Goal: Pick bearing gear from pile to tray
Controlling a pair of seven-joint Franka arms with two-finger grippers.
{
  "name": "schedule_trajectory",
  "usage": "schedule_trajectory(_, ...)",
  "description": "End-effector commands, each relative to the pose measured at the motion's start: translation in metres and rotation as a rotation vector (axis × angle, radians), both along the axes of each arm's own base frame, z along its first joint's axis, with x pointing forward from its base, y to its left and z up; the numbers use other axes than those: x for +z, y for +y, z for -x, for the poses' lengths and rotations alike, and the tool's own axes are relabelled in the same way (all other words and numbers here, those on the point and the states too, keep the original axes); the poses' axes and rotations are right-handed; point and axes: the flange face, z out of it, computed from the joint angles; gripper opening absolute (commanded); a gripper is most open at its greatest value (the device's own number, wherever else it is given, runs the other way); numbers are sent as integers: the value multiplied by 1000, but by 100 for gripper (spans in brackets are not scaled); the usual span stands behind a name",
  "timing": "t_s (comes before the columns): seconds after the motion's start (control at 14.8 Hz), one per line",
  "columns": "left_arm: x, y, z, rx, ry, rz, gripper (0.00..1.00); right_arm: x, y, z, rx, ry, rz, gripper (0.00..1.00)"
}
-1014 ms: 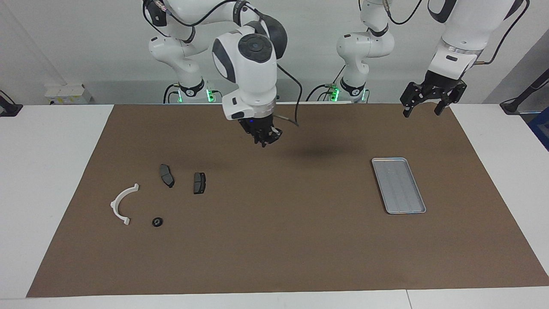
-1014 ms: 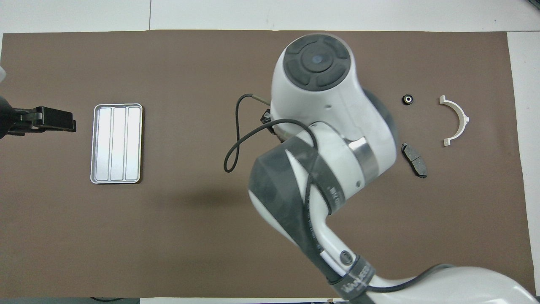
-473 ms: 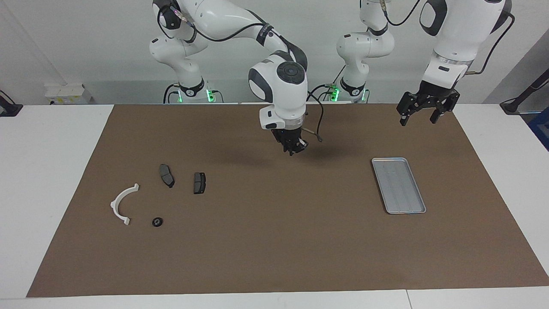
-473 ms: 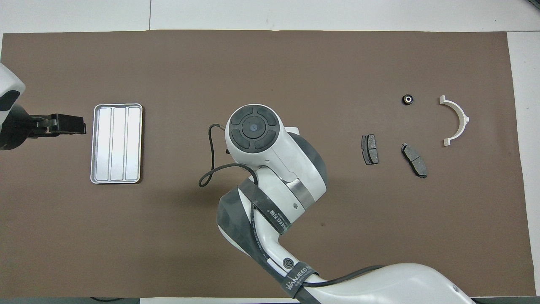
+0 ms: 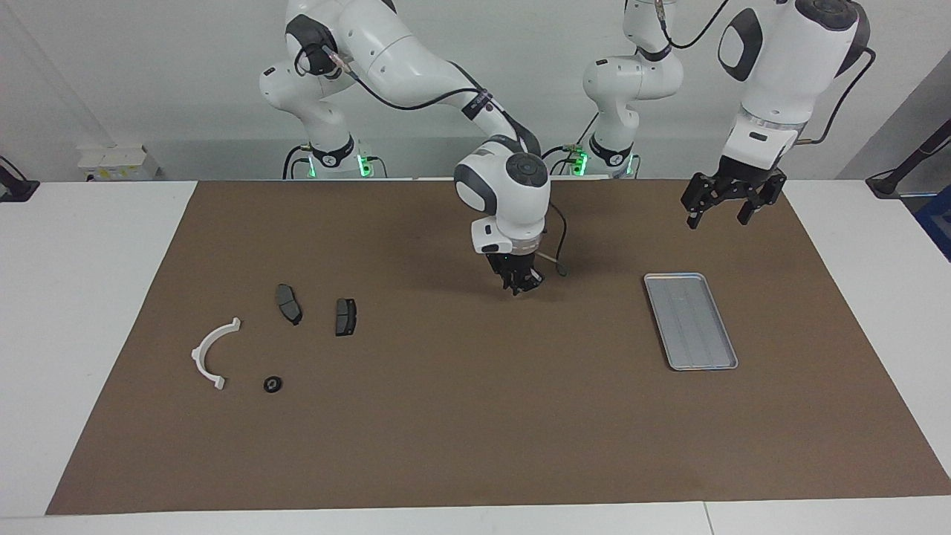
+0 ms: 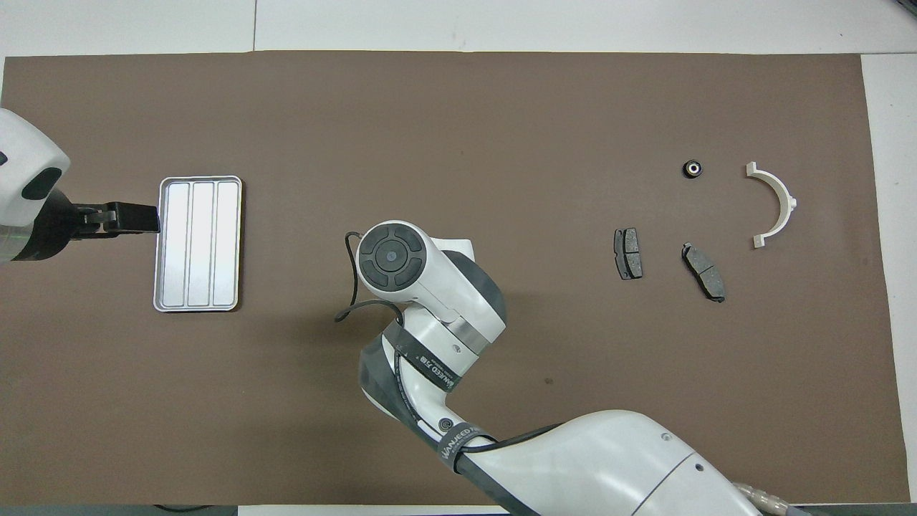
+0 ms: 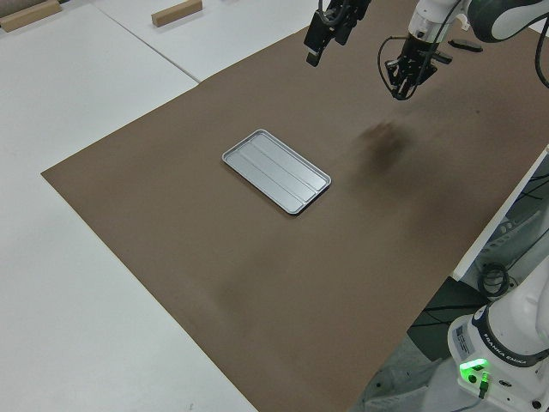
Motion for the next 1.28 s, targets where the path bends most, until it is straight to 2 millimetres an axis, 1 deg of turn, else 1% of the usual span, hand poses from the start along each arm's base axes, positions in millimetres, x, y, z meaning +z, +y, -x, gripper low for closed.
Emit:
schedule_trajectory(0.0,-10,2,6,9,-20,10,100,-5,-4,-5,-13,-27,-4,0)
schedule_trajectory(0.14,-13,3,6,11,-21,10,100,-15,-3,-1,-7,-35,-12,0)
schedule_trajectory(0.27,-19,4,7,6,-12,8,100,-17,-5,1,-10,-35,-15,0)
schedule_trajectory(0.34,-20,4,6,8,-17,9,100,-17,-5,1,-16,-34,-13,21)
schedule_trajectory(0.41,-21,3,6,6,-18,9,100,-18,-6,0,-24,-33,-10,56)
schedule_trajectory(0.47,-21,3,6,8,-23,10,100,-17,-7,0,-24,-31,-5,87)
schedule_trajectory(0.54,-22,2,6,6,-21,10,100,-14,-9,-2,-21,-33,5,100)
schedule_trajectory(0.61,-22,2,6,8,-21,10,100,-11,-13,-5,-24,-27,24,100)
schedule_trajectory(0.68,-20,0,4,7,-24,11,100,0,-17,-13,-30,-24,41,100)
schedule_trajectory(0.74,-17,-7,2,4,-13,13,100,15,-25,-23,-40,-18,60,100)
schedule_trajectory(0.81,-4,-14,-2,9,-2,16,100,36,-46,-41,-58,-11,76,100)
schedule_trajectory(0.88,11,-31,-6,6,34,13,100,57,-72,-55,-37,5,84,100)
schedule_trajectory(0.95,31,-52,-13,1,50,19,100,86,-103,-67,19,8,85,100)
schedule_trajectory(1.01,42,-74,-18,23,46,30,100,106,-135,-77,89,26,89,100)
schedule_trajectory(1.08,41,-108,-17,53,43,44,100,124,-176,-90,152,46,84,100)
schedule_trajectory(1.15,24,-150,-14,61,67,41,100,136,-214,-100,221,60,79,100)
schedule_trajectory(1.22,3,-191,-18,83,73,19,100,144,-252,-109,298,73,79,100)
